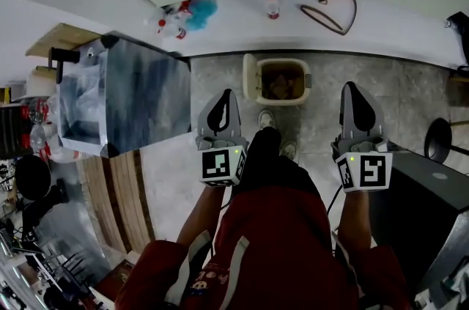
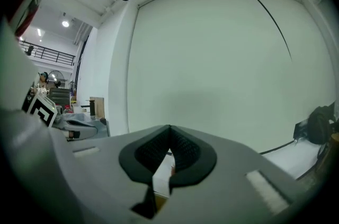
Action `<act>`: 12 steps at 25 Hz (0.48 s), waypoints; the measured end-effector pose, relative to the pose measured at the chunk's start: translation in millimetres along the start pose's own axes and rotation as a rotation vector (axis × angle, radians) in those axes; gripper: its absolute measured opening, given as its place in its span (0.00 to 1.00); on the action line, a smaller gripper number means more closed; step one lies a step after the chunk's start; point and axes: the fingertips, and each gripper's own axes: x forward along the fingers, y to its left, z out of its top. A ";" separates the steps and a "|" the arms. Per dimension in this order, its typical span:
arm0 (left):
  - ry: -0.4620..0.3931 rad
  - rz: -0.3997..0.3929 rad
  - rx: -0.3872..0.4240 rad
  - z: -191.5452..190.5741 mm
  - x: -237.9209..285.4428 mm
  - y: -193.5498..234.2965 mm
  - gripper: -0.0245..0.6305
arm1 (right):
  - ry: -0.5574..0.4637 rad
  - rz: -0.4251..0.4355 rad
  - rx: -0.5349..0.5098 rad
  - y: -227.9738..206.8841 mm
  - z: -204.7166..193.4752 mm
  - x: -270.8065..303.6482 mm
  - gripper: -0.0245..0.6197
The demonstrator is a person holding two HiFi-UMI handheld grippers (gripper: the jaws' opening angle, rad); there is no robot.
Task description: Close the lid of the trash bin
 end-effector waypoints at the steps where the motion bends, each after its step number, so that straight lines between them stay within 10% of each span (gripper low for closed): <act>1: 0.018 -0.003 -0.003 -8.0 6.6 2.7 0.05 | 0.012 0.006 0.001 1.5 -4.5 8.7 0.04; 12: 0.289 -0.063 -0.110 -128.8 63.3 16.9 0.11 | 0.179 0.105 -0.010 40.5 -73.9 88.9 0.04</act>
